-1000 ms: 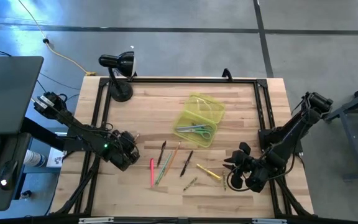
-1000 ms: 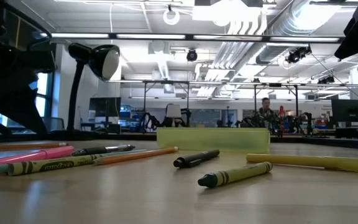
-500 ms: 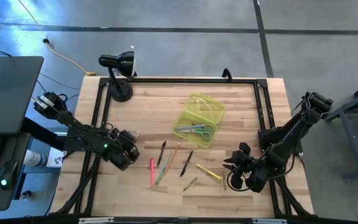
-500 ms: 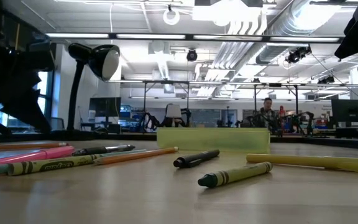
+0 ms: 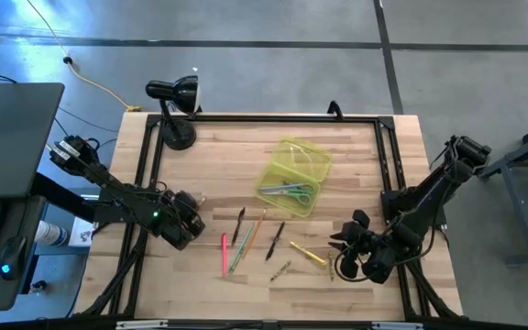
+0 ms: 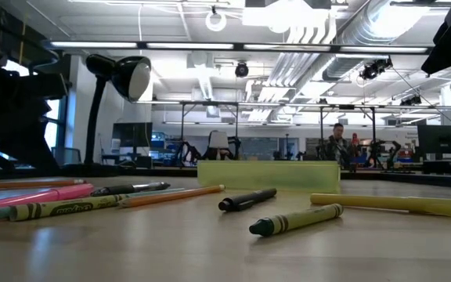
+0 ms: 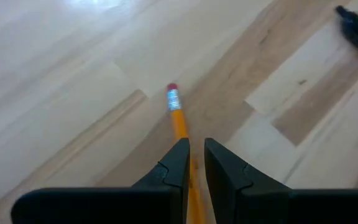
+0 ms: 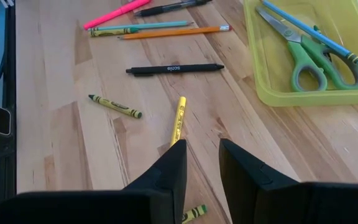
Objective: Pick & place school supplies into a supply box
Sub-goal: Put the left orange pencil into the yellow supply box
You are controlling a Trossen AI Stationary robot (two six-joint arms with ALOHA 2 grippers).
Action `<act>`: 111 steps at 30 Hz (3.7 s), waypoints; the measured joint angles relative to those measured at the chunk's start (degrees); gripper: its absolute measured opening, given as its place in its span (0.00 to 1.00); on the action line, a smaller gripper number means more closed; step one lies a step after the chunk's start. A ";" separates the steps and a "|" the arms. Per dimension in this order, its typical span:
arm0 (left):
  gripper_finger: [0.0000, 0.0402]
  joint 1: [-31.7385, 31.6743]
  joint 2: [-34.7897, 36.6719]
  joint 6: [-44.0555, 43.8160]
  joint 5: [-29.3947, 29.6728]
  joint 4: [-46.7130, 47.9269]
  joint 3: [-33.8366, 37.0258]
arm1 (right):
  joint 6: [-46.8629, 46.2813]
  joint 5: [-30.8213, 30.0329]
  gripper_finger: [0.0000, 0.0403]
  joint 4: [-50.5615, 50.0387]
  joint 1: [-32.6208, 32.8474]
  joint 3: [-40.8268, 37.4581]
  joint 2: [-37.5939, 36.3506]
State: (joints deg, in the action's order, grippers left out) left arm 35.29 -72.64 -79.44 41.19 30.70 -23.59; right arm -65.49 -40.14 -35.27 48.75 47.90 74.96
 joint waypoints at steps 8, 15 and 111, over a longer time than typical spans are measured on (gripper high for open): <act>0.20 -0.02 0.00 2.85 -1.24 -1.89 0.00 | -0.02 0.04 0.18 0.00 0.00 0.00 0.00; 0.20 -0.04 0.00 3.13 -1.66 -1.67 0.02 | 0.55 0.02 0.18 0.00 0.00 0.00 0.00; 0.07 -8.29 -27.80 0.82 20.89 -41.75 3.06 | 2.99 0.17 0.18 0.44 -0.04 0.02 0.00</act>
State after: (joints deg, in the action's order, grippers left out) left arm 27.00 -100.44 -78.62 62.08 -11.04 -20.53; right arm -62.50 -39.97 -34.83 48.71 47.92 74.96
